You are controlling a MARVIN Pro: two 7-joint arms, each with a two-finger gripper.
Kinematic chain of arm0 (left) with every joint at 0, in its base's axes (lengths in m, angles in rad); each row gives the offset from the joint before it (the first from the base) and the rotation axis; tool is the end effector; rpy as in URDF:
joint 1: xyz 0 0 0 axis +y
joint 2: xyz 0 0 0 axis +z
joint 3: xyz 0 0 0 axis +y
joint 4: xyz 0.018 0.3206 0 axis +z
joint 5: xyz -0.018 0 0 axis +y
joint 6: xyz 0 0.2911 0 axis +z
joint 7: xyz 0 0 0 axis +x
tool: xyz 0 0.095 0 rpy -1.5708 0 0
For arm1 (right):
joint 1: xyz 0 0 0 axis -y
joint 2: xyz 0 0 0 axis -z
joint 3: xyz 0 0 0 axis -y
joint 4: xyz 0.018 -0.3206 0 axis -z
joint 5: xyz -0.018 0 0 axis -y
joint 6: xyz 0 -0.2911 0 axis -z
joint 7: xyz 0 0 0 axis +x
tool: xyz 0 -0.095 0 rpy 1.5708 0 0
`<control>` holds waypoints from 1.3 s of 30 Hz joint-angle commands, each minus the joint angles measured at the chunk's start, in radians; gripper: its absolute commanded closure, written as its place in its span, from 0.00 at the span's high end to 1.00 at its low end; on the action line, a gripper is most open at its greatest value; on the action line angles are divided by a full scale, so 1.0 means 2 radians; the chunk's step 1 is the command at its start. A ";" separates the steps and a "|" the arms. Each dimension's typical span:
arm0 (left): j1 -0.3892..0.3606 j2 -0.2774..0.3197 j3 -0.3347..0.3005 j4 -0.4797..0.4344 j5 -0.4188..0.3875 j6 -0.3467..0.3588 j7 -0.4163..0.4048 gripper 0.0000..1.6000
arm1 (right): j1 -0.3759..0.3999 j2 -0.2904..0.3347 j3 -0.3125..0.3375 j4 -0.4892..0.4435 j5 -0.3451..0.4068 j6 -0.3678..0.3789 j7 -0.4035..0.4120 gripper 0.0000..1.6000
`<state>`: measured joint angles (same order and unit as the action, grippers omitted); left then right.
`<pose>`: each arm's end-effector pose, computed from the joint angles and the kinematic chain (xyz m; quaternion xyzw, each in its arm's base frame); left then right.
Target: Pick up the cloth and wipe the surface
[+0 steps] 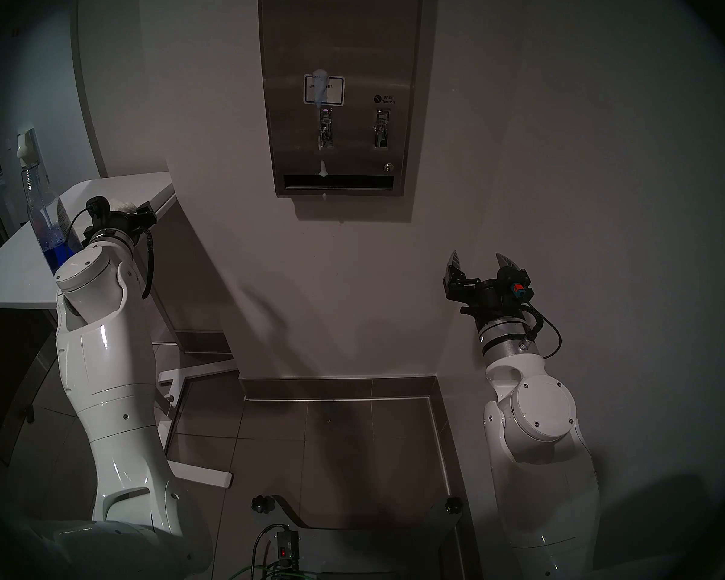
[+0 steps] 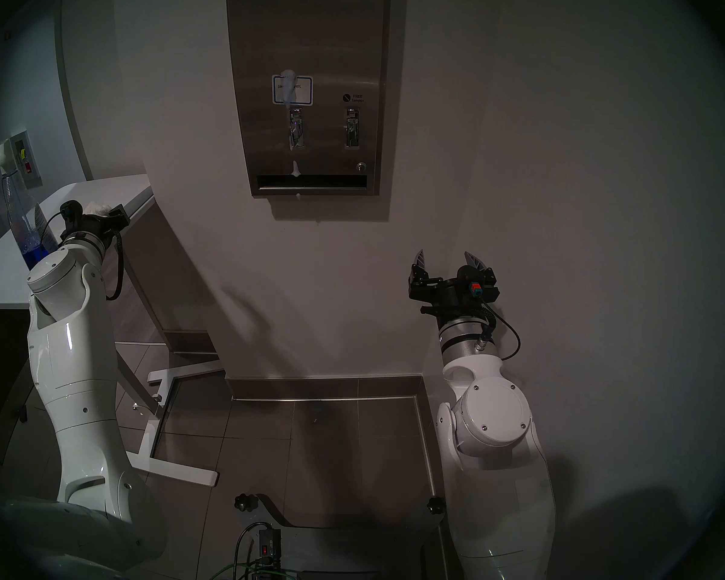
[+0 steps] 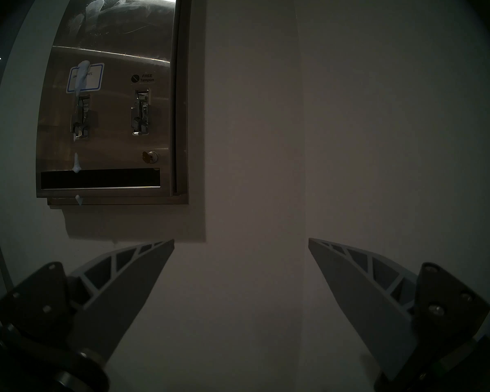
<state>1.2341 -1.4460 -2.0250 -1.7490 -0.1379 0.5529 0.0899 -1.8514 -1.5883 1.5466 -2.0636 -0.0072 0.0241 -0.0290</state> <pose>0.4334 0.2139 -0.1637 -0.6796 -0.2255 -0.6887 0.1140 0.3102 0.0089 -0.2514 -0.6375 0.0121 -0.7703 0.0025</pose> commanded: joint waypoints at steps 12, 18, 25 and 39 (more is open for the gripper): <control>-0.047 0.025 -0.008 0.026 -0.001 -0.003 0.013 1.00 | 0.008 0.000 0.000 -0.017 0.000 -0.003 0.000 1.00; -0.053 0.033 -0.006 0.045 -0.002 -0.003 0.016 1.00 | 0.008 0.000 0.000 -0.018 0.000 -0.003 0.000 1.00; -0.050 0.040 -0.003 0.051 -0.006 -0.008 0.004 0.93 | 0.008 0.000 0.000 -0.018 0.000 -0.003 0.000 1.00; -0.041 0.040 -0.003 0.031 -0.024 -0.037 -0.027 0.00 | 0.008 0.000 0.000 -0.017 0.000 -0.004 0.000 1.00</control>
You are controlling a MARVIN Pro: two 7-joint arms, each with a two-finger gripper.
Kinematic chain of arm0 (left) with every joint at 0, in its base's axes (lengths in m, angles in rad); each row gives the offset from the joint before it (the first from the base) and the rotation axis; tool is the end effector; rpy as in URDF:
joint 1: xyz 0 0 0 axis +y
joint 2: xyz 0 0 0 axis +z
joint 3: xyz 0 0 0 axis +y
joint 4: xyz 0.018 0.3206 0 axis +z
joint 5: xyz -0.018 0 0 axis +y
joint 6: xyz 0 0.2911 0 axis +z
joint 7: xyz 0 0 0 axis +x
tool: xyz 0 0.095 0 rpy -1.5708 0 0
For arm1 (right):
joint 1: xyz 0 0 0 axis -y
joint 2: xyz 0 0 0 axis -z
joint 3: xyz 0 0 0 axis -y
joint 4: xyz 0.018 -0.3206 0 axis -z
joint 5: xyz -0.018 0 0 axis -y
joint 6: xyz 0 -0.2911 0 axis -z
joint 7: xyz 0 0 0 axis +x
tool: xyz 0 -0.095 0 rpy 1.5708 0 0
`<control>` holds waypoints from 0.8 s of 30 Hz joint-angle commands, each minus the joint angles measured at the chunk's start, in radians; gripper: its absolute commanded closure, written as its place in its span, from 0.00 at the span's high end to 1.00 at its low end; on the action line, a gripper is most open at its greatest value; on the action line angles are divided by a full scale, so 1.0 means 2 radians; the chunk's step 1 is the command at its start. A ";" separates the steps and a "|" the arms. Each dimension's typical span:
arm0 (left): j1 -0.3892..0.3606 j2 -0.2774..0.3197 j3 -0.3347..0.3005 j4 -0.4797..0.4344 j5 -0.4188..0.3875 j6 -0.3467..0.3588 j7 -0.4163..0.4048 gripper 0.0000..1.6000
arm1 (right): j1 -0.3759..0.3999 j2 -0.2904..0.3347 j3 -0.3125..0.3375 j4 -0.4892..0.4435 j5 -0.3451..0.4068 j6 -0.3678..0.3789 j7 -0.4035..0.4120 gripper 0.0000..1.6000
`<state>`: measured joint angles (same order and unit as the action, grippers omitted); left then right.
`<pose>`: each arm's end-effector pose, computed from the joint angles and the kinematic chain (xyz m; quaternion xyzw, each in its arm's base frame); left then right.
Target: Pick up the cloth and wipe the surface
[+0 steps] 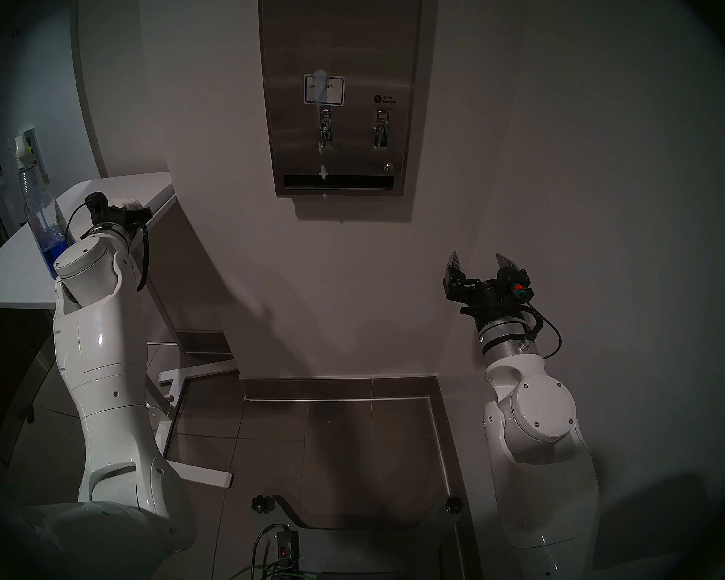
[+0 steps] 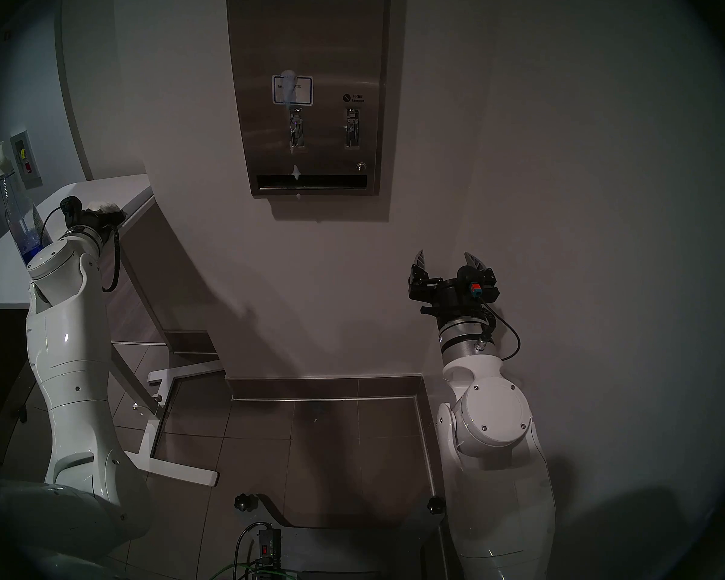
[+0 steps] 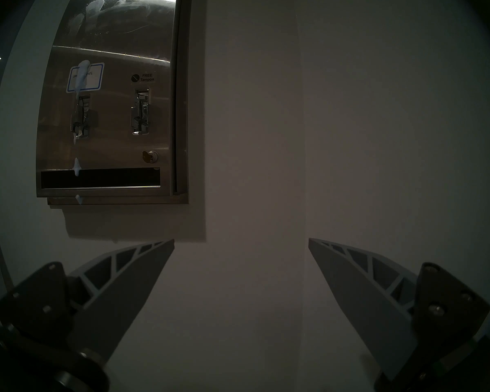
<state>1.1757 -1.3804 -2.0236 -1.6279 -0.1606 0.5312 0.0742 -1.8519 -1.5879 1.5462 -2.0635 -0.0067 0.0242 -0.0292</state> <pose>0.4530 0.2378 -0.1650 -0.6864 -0.2238 -0.6825 0.1138 0.3100 0.0089 -0.2516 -0.6378 0.0121 -0.7701 0.0027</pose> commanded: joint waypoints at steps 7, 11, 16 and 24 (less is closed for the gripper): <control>-0.028 0.014 0.016 -0.077 -0.017 -0.054 -0.042 0.00 | 0.009 0.000 0.000 -0.014 0.000 -0.004 0.000 1.00; -0.035 0.018 0.022 -0.092 -0.020 -0.065 -0.050 0.00 | 0.009 0.000 0.000 -0.014 0.000 -0.004 0.000 1.00; -0.043 0.020 0.031 -0.116 -0.031 -0.082 -0.069 0.00 | 0.009 0.000 0.000 -0.014 0.000 -0.004 0.000 1.00; -0.010 0.011 0.037 -0.179 -0.068 -0.080 -0.119 0.00 | 0.009 0.000 0.000 -0.015 0.000 -0.004 0.000 1.00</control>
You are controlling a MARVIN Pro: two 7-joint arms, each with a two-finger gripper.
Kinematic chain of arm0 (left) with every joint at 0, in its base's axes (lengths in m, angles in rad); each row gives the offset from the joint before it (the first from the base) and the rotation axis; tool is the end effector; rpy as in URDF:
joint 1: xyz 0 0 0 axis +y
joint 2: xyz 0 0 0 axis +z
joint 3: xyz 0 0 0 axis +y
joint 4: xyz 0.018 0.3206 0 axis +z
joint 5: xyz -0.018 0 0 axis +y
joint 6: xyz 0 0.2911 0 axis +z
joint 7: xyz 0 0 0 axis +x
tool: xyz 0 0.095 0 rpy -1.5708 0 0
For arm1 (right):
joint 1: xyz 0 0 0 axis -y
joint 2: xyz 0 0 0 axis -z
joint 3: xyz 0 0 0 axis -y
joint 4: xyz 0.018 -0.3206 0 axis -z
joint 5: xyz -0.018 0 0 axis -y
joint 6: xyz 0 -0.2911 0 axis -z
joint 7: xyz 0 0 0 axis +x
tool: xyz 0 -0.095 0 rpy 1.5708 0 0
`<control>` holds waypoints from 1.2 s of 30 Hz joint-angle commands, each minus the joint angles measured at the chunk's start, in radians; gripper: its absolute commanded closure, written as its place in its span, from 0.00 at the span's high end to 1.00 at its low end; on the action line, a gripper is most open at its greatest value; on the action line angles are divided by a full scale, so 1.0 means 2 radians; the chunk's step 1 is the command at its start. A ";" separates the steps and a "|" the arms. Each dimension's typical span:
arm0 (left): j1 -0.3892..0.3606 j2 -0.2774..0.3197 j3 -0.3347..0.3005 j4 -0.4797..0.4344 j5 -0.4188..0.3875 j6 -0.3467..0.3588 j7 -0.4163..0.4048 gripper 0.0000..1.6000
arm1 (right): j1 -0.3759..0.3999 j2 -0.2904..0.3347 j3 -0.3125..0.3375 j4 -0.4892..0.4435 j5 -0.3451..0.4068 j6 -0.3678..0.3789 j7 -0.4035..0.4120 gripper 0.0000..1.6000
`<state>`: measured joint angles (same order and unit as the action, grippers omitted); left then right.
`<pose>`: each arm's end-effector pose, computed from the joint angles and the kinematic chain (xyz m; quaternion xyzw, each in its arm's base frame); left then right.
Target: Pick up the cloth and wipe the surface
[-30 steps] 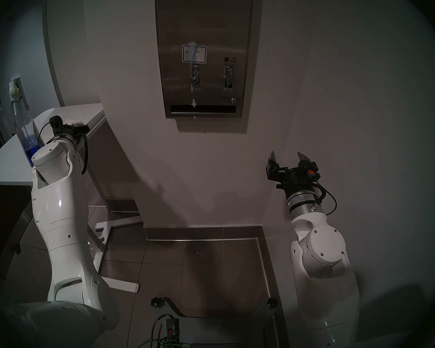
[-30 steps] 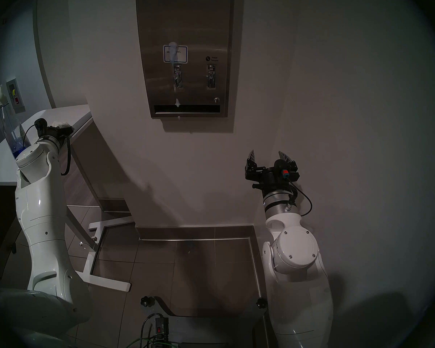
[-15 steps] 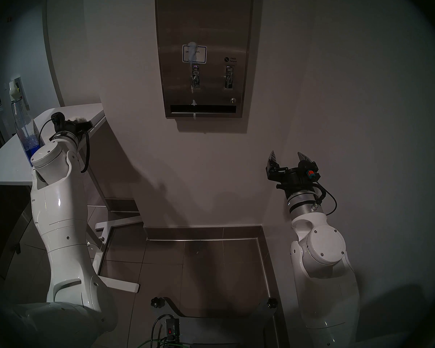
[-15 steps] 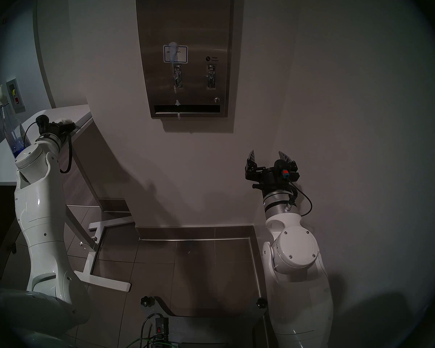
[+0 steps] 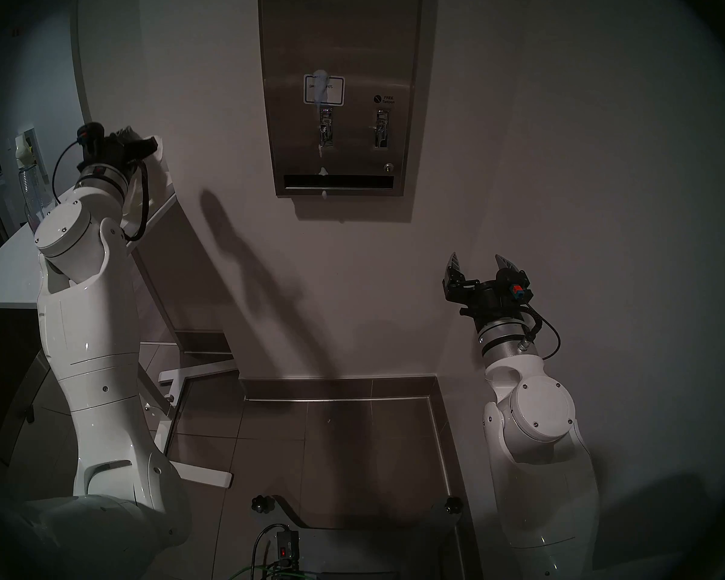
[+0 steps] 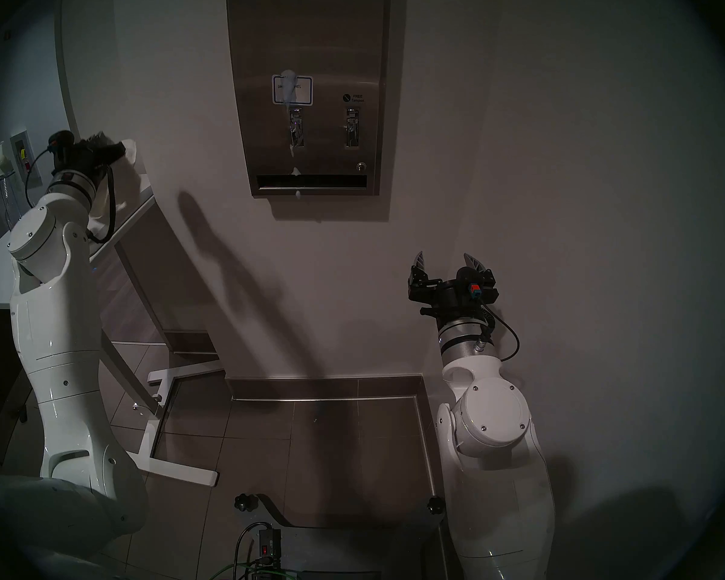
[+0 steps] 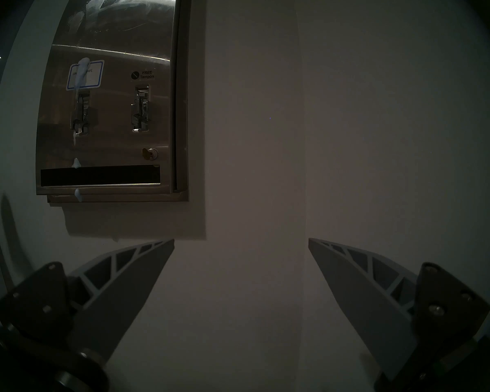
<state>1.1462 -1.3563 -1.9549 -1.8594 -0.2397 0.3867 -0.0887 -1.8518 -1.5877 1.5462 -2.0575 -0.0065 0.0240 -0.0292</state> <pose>0.4334 0.1854 -0.0533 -0.5468 -0.0991 -0.8301 0.0464 0.3104 0.0089 -0.2539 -0.6400 0.0120 -0.7683 0.0028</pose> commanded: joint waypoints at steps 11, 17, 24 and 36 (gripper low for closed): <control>0.060 -0.005 0.021 -0.118 -0.070 -0.002 -0.112 0.00 | 0.009 0.000 0.000 -0.019 0.000 -0.004 0.000 1.00; 0.081 -0.006 0.031 -0.149 -0.066 0.002 -0.122 0.00 | 0.008 0.000 0.000 -0.020 0.000 -0.004 0.000 1.00; 0.062 0.001 0.050 -0.143 -0.054 0.008 -0.113 0.00 | 0.008 0.000 0.000 -0.021 0.000 -0.003 0.000 1.00; 0.053 0.005 0.077 -0.158 -0.044 0.066 -0.106 0.00 | 0.008 0.000 0.000 -0.020 0.000 -0.003 0.000 1.00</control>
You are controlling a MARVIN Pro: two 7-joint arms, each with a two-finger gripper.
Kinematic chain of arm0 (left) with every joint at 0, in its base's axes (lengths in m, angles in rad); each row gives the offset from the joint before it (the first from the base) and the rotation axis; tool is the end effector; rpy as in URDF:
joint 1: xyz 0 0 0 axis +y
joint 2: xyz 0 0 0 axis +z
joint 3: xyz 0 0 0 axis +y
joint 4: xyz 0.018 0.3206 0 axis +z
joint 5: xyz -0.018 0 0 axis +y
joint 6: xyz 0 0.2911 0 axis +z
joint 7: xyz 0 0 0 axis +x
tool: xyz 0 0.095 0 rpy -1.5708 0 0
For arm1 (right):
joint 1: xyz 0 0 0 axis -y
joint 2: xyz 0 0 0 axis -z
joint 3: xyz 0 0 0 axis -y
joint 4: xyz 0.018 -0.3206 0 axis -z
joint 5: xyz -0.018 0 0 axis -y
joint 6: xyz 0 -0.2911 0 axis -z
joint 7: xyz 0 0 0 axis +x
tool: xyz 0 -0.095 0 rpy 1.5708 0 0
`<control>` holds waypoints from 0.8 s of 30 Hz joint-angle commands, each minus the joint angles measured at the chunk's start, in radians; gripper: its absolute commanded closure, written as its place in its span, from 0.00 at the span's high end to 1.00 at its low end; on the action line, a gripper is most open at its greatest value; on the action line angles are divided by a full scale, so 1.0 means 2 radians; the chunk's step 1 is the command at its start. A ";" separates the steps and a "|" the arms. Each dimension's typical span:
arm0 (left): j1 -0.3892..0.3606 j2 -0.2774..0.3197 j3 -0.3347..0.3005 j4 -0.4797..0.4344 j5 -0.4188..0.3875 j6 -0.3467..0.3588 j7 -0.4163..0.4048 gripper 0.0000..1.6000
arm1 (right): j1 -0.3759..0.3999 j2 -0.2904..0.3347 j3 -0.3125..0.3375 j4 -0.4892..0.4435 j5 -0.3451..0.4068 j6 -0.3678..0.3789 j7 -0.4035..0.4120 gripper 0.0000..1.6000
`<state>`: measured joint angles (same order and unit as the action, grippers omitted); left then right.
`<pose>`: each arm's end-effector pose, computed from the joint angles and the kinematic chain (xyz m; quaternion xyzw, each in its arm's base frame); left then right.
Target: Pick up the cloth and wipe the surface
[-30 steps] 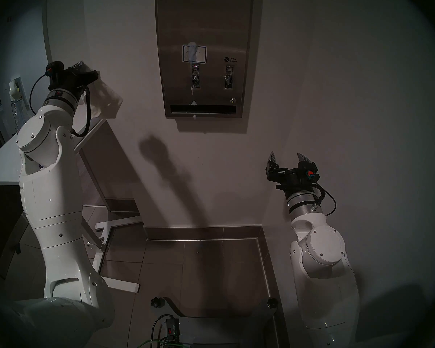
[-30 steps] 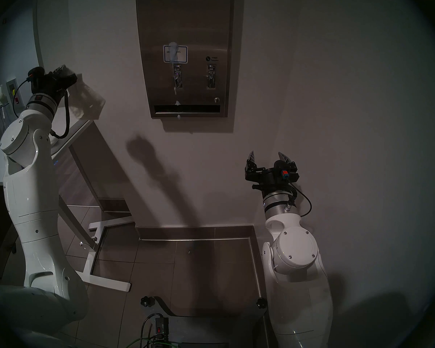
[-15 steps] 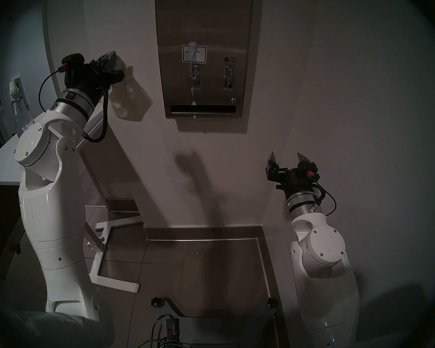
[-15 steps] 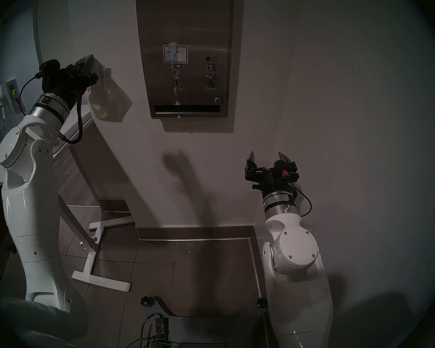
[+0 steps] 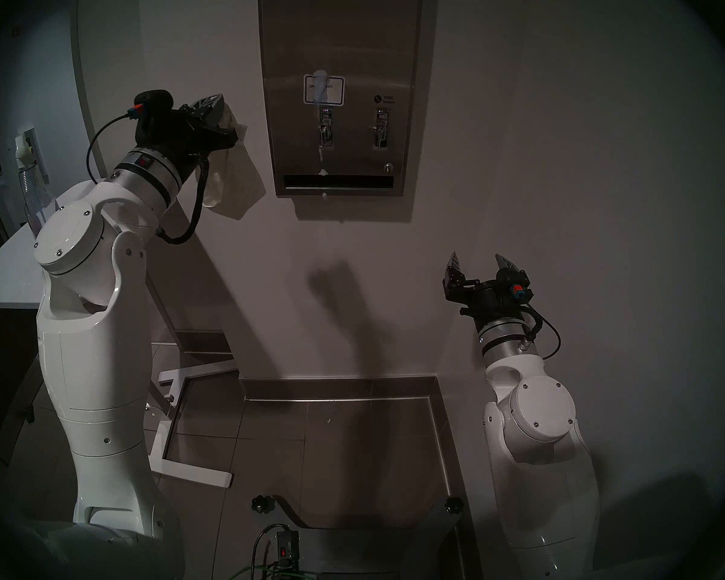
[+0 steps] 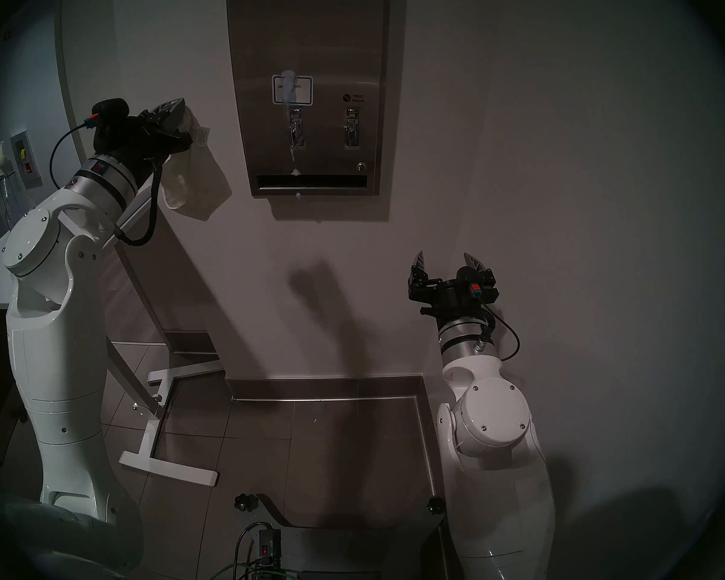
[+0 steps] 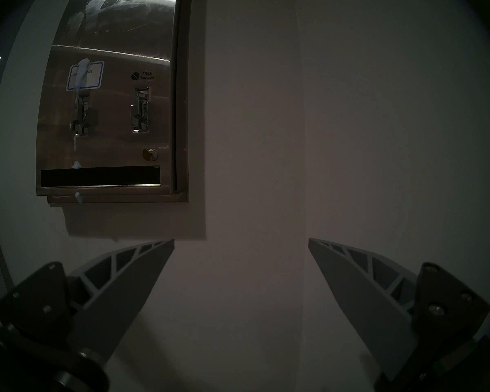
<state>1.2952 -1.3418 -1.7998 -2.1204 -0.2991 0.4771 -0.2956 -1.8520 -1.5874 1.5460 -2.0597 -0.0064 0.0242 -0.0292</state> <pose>0.3888 0.0814 -0.0504 0.5540 -0.0886 0.8248 0.0704 0.3102 0.0090 -0.2531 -0.6393 0.0119 -0.7689 0.0028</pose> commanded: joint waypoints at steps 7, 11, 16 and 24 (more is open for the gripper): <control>0.012 -0.008 -0.015 -0.079 -0.034 0.051 -0.008 0.00 | 0.008 0.000 0.000 -0.019 0.000 -0.004 0.000 1.00; 0.039 -0.017 -0.022 -0.105 -0.043 0.069 -0.012 0.00 | 0.008 0.000 0.000 -0.019 0.000 -0.004 0.000 1.00; 0.072 -0.027 -0.026 -0.130 -0.050 0.087 -0.016 0.00 | 0.008 0.000 0.000 -0.019 0.000 -0.003 0.000 1.00; 0.087 -0.040 -0.026 -0.148 -0.057 0.090 -0.022 0.00 | 0.008 0.000 0.000 -0.020 0.000 -0.003 0.000 1.00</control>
<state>1.4621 -1.3999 -1.8503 -2.3675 -0.3952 0.6752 -0.3310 -1.8520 -1.5872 1.5459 -2.0597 -0.0061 0.0242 -0.0292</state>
